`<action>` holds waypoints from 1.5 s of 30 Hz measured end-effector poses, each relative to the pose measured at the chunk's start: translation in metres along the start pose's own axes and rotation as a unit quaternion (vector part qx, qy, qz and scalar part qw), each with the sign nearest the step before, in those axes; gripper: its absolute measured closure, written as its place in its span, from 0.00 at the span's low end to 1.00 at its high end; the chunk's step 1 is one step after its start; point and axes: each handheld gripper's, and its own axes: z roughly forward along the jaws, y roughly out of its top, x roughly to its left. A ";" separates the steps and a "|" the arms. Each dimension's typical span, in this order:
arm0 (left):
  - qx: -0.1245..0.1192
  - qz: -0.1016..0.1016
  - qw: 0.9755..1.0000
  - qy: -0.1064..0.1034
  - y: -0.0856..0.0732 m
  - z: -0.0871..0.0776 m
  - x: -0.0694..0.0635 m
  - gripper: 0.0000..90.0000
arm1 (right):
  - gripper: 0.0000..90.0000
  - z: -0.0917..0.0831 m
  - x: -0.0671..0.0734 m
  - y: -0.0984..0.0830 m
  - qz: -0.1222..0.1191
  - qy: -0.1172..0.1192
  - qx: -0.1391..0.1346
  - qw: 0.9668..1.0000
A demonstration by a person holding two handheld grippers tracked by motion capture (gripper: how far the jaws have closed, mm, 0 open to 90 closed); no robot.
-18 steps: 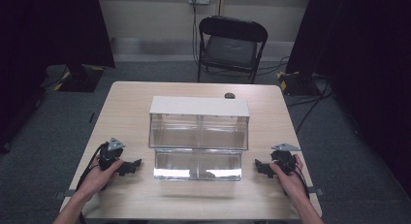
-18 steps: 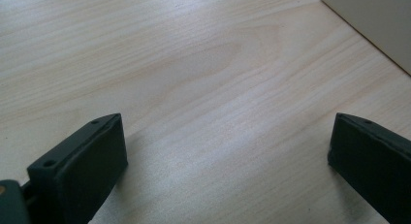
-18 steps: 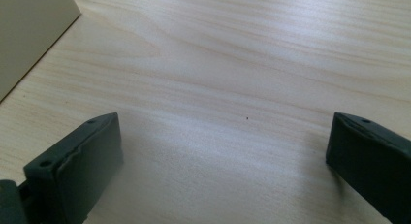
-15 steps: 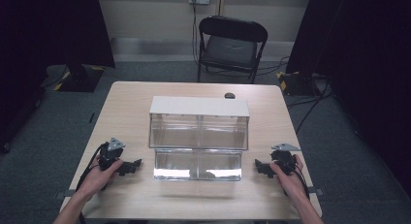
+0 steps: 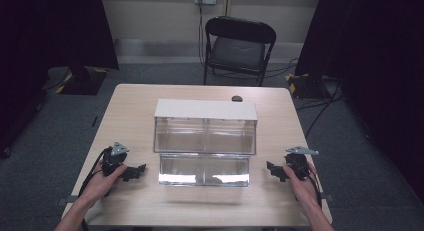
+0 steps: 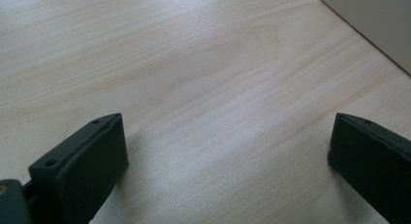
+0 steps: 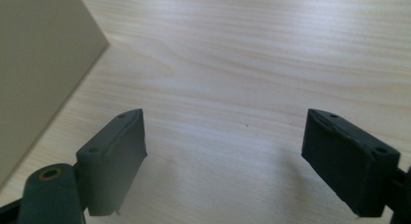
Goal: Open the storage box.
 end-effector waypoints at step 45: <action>-0.004 0.000 1.000 0.000 -0.001 0.000 -0.001 0.00 | 0.28 -0.039 0.062 -0.013 -0.101 0.208 -0.014 0.973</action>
